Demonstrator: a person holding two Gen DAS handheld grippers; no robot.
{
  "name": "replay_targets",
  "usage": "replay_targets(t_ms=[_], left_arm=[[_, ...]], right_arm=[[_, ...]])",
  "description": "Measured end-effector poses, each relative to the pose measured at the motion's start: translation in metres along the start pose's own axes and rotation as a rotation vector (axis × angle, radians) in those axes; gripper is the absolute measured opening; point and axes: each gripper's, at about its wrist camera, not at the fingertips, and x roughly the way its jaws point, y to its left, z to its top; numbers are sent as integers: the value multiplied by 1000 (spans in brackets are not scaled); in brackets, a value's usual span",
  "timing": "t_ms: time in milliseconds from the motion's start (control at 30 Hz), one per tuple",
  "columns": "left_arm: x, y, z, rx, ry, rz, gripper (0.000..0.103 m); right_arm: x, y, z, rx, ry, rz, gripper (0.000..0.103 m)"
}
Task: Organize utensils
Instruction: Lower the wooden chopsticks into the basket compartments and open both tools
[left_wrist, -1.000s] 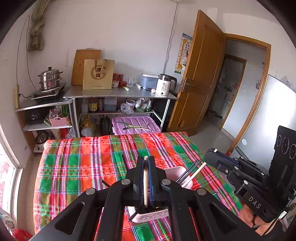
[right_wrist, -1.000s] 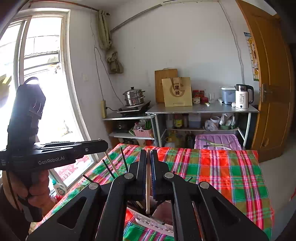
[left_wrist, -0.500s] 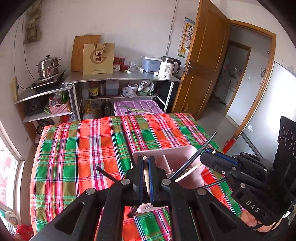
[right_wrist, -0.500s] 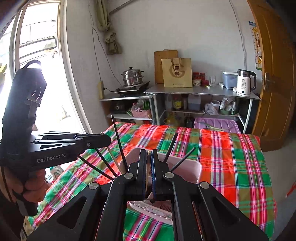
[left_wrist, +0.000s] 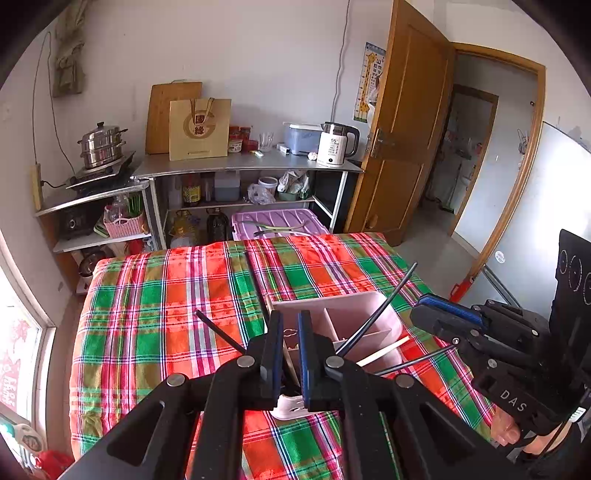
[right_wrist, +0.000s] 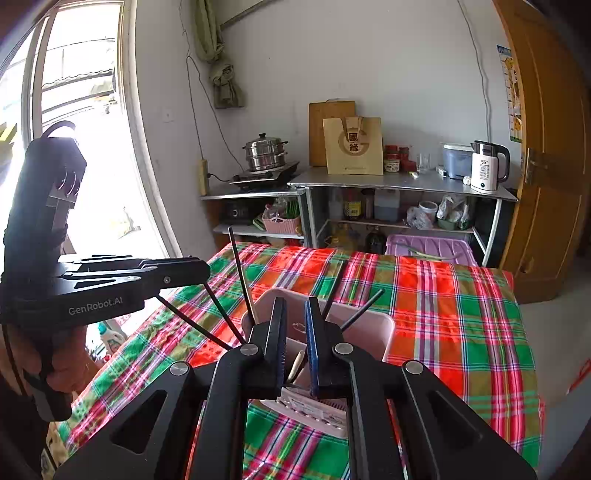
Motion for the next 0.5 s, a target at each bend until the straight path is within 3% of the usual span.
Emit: replay_targets(t_ms=[267,500], left_arm=[[-54,-9,-32,7,-83,-9,7],[-89,-14,-88,2,-121,14,7]], right_arm=[[-48,3,-18,12,-55,-8,11],[-83,8,-55,24,-64,-2,11]])
